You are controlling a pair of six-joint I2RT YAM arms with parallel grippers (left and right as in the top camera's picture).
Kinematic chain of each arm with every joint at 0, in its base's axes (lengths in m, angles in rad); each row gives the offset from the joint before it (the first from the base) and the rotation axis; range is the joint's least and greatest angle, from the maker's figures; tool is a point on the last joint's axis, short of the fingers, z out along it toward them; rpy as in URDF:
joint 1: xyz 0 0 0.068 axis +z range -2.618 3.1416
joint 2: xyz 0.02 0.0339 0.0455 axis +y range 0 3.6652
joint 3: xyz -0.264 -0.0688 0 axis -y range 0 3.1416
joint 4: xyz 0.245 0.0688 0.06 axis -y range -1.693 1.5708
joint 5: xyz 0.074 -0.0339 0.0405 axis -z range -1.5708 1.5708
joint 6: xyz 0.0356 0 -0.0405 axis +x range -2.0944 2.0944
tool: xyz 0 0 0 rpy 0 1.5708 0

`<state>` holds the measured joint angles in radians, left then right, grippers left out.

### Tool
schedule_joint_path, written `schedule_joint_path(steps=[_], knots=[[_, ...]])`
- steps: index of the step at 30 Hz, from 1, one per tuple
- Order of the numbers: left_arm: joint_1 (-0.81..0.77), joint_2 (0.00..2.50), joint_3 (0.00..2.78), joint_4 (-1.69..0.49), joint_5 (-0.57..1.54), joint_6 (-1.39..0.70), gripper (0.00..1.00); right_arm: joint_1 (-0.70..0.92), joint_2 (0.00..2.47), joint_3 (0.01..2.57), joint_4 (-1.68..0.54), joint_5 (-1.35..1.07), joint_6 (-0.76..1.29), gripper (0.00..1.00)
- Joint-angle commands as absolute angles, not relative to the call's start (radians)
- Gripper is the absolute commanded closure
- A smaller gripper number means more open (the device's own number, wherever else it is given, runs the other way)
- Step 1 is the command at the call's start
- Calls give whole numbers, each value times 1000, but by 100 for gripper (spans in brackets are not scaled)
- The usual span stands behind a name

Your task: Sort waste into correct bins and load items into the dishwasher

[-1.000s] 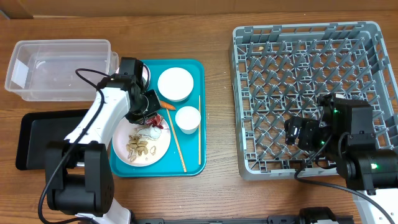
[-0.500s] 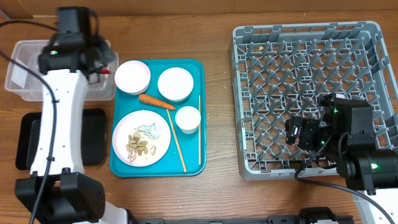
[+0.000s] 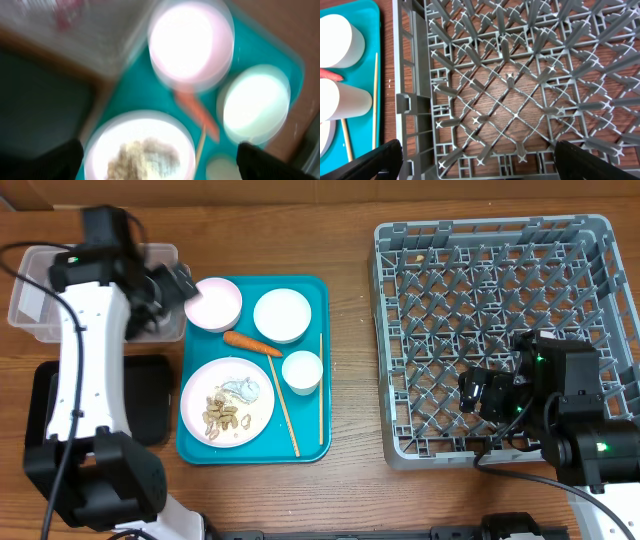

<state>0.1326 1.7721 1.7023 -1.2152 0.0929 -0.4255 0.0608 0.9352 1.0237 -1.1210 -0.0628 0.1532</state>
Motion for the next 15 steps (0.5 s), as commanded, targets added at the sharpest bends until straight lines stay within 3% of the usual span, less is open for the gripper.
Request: schedule_joint_path(steps=[1, 5, 10, 15], knots=[[10, 1734, 1669, -1362, 164, -499, 0, 66, 932, 1050, -1119, -53, 146, 0], [-92, 1733, 1457, -1316, 103, -607, 0, 66, 932, 1050, -1130, -53, 147, 0], [-105, 1733, 1255, -1139, 115, -707, 0, 66, 932, 1049, -1136, -53, 147, 0], [-105, 1734, 1168, -985, 120, -712, 24, 66, 932, 1050, -1136, -53, 150, 0]])
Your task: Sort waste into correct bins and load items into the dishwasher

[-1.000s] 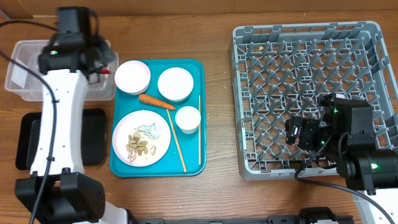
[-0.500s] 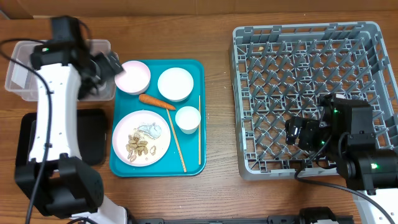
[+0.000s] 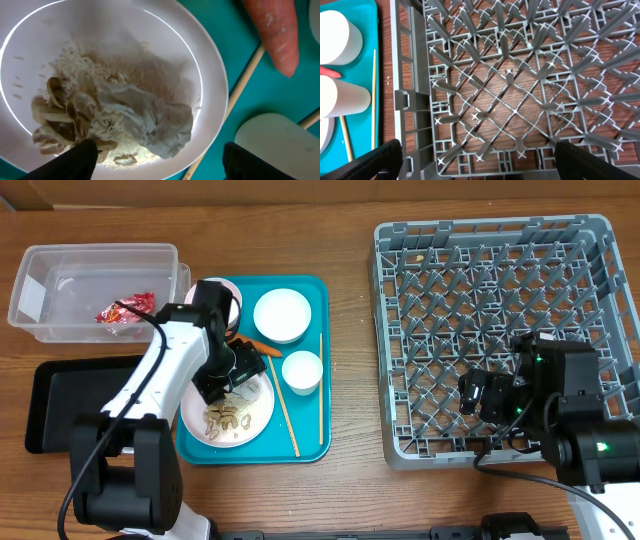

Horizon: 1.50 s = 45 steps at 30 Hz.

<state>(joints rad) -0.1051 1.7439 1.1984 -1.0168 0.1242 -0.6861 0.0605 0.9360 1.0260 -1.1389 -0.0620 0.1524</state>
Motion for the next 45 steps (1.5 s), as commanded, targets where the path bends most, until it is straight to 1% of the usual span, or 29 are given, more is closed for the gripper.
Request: schedule_joint_path(steps=[1, 4, 5, 9, 11, 12, 13, 14, 16, 18, 20, 21, 29, 32, 35, 38, 39, 43, 44, 45], knots=[[-105, 1734, 1154, -978, 121, -712, 25, 66, 932, 1050, -1136, -53, 150, 0], [-105, 1734, 1117, -971, 121, -723, 25, 66, 932, 1050, -1135, -53, 150, 0], [-106, 1734, 1106, -962, 121, -723, 27, 66, 932, 1050, -1135, -53, 150, 0], [-105, 1734, 1084, -916, 123, -722, 44, 66, 932, 1050, -1135, -53, 150, 0], [-105, 1734, 1084, -897, 133, -723, 59, 66, 932, 1050, -1135, -53, 150, 0], [-105, 1734, 1084, -894, 133, -723, 61, 66, 932, 1050, -1135, -53, 150, 0], [-105, 1734, 1084, -884, 133, -722, 69, 66, 932, 1050, -1135, -53, 150, 0], [-105, 1734, 1084, -881, 132, -722, 74, 66, 932, 1050, -1136, -53, 150, 0], [-105, 1733, 1088, -882, 132, -722, 82, 66, 932, 1050, -1136, -53, 150, 0], [-99, 1733, 1097, -886, 131, -721, 85, 66, 932, 1050, -1136, -53, 150, 0], [-94, 1733, 1113, -891, 132, -712, 94, 66, 932, 1050, -1136, -53, 150, 0], [-92, 1733, 1123, -897, 132, -708, 96, 66, 932, 1050, -1136, -53, 150, 0], [-89, 1732, 1351, -1050, 116, -596, 96, 66, 932, 1050, -1136, -53, 150, 0], [-75, 1732, 1465, -1114, 47, -581, 96, 66, 932, 1050, -1136, -53, 150, 0], [-15, 1732, 1587, -1125, -12, -556, 96, 66, 932, 1050, -1136, -52, 150, 0], [96, 1732, 1682, -1040, -30, -545, 96, 66, 932, 1050, -1136, -53, 150, 0], [141, 1733, 1684, -956, -29, -536, 96, 66, 932, 1050, -1136, -53, 150, 0], [218, 1776, 1683, -816, -34, -490, 96, 66, 932, 1050, -1136, -53, 150, 0], [231, 1794, 1683, -800, -36, -490, 93, 66, 932, 1050, -1136, -53, 150, 0], [239, 1812, 1683, -789, -37, -490, 85, 66, 932, 1050, -1136, -53, 150, 0]])
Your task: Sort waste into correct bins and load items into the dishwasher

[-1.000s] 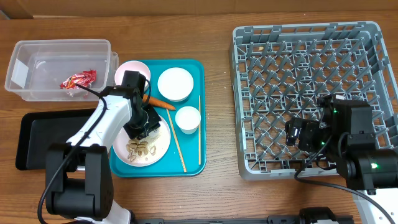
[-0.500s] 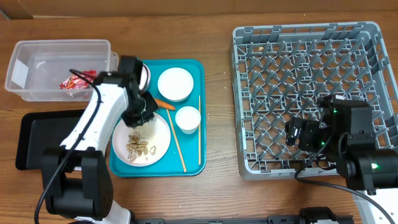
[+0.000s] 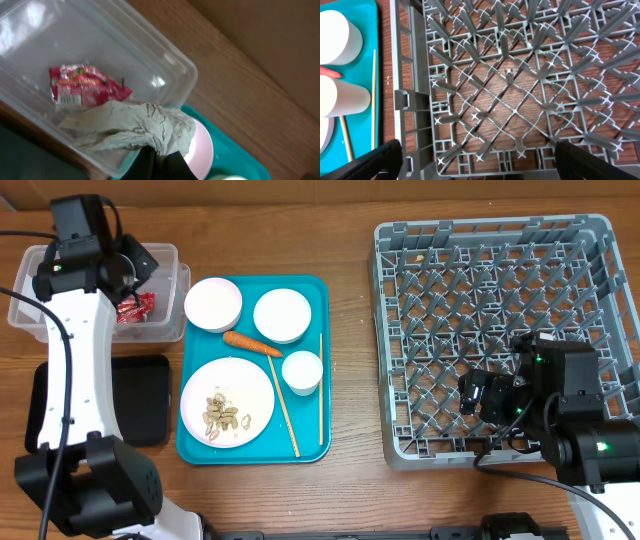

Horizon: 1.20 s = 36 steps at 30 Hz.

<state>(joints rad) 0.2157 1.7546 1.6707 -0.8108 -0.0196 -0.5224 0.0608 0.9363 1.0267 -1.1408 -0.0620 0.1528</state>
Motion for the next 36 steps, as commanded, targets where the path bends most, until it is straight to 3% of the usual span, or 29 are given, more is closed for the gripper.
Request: schedule_joint_path(steps=[1, 3, 6, 8, 14, 18, 22, 24, 25, 27, 29, 31, 32, 33, 35, 36], knots=[[247, 1832, 1683, -781, -37, -490, 71, 66, 932, 1050, -1136, -53, 150, 0], [256, 1866, 1683, -778, -33, -490, 31, 66, 932, 1050, -1136, -53, 150, 0], [262, 1869, 1691, -782, -10, -442, 10, 66, 932, 1050, -1142, -53, 150, 0], [258, 1848, 1726, -809, 17, -425, 3, 66, 932, 1050, -1147, -52, 150, 0], [145, 1745, 1788, -954, 131, -426, 0, 66, 932, 1050, -1150, -53, 150, 0], [-103, 1765, 1786, -1155, 156, -410, 0, 66, 932, 1050, -1151, -53, 150, 0], [-249, 1841, 1785, -1253, 144, -395, 0, 66, 932, 1050, -1159, -52, 150, 0], [-296, 1887, 1785, -1309, 125, -396, 4, 66, 932, 1050, -1160, -52, 150, 0], [-319, 1922, 1785, -1340, 109, -397, 16, 66, 932, 1050, -1160, -52, 150, 0], [-341, 1985, 1785, -1377, 108, -397, 29, 66, 932, 1050, -1161, -52, 150, 0], [-348, 2039, 1785, -1402, 108, -397, 32, 66, 932, 1050, -1162, -52, 150, 0], [-348, 2074, 1785, -1420, 109, -397, 42, 66, 932, 1050, -1162, -52, 150, 0], [-348, 2104, 1785, -1433, 109, -397, 58, 66, 932, 1050, -1162, -52, 150, 0], [-348, 2116, 1785, -1434, 111, -397, 63, 66, 932, 1050, -1163, -52, 150, 0], [-348, 2151, 1785, -1430, 124, -397, 96, 66, 932, 1050, -1162, -52, 150, 0], [-348, 2154, 1785, -1428, 124, -396, 96, 66, 932, 1050, -1163, -52, 150, 0]])
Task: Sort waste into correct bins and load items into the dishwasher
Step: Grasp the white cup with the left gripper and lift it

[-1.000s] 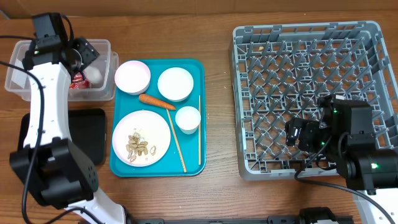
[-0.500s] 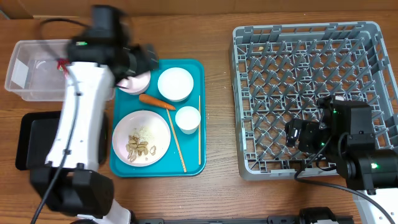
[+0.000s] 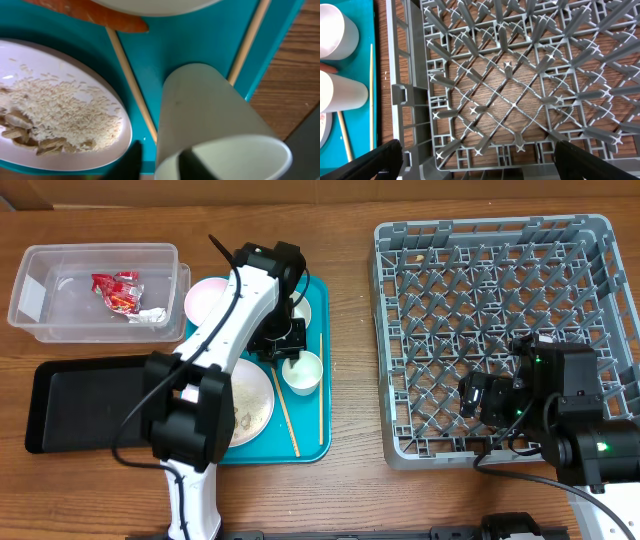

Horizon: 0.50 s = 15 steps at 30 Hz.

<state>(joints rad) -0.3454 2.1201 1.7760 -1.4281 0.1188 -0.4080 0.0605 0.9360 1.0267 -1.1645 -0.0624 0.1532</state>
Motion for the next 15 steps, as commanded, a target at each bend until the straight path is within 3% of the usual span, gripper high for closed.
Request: schedule_joint_path(steps=[1, 5, 7, 10, 13, 15], knots=[[-348, 2153, 1786, -1428, 124, -390, 96, 66, 932, 1050, -1165, -52, 150, 0], [-306, 2110, 1902, -1504, 144, -292, 96, 65, 932, 1056, -1163, -52, 150, 0], [-270, 2093, 1990, -1543, 274, -181, 96, 55, 932, 1080, -1134, -52, 150, 0], [-192, 2074, 2132, -1561, 776, 136, 96, -3, 936, 1129, -1006, -83, 150, 0], [-174, 2074, 2146, -1540, 1106, 332, 96, -68, 963, 1130, -846, -421, 83, 0], [-180, 2075, 2143, -1541, 1211, 404, 96, -94, 1008, 1130, -708, -845, -37, 0]])
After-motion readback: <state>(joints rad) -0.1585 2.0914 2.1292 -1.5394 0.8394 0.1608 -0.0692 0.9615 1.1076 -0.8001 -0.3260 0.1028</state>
